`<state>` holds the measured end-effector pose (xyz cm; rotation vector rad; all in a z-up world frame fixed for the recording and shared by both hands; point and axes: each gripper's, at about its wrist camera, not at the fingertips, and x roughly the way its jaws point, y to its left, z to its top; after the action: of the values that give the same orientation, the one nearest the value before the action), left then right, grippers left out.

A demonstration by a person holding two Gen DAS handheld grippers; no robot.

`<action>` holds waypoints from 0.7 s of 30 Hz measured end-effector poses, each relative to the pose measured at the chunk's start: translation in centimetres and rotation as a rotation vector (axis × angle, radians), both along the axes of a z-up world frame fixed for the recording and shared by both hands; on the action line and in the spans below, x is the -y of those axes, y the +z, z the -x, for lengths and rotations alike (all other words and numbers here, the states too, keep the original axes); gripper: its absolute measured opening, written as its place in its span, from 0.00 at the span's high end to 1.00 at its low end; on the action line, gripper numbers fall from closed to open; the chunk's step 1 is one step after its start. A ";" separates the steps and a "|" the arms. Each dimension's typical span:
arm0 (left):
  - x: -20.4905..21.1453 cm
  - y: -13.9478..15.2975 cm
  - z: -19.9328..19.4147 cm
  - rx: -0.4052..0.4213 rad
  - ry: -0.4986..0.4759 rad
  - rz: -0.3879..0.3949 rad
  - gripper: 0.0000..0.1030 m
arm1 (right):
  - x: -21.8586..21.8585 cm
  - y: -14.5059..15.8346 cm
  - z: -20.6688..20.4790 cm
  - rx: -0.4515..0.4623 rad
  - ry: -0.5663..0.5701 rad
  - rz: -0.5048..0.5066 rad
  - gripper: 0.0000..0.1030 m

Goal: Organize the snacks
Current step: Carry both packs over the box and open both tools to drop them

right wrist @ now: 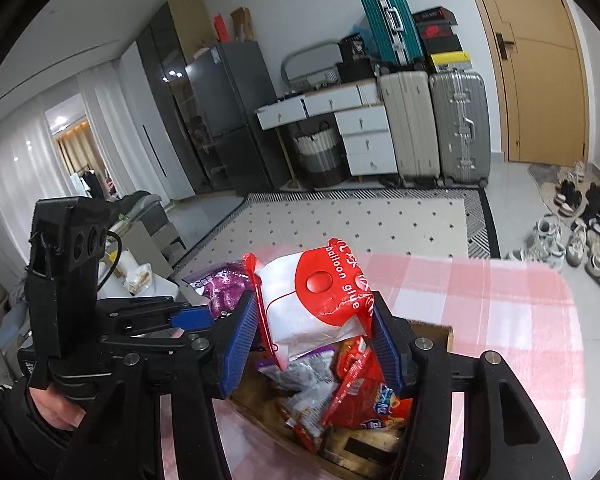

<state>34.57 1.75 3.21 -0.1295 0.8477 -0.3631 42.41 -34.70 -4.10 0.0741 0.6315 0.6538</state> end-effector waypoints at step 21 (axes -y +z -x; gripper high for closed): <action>-1.3 -3.8 -0.9 -0.053 0.017 -0.035 0.30 | 1.0 -2.8 0.1 -0.026 -0.027 -0.012 0.18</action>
<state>35.51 3.05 -0.60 -0.1143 0.9039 -0.3298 42.33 -35.73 -6.94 0.1020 0.6507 0.6314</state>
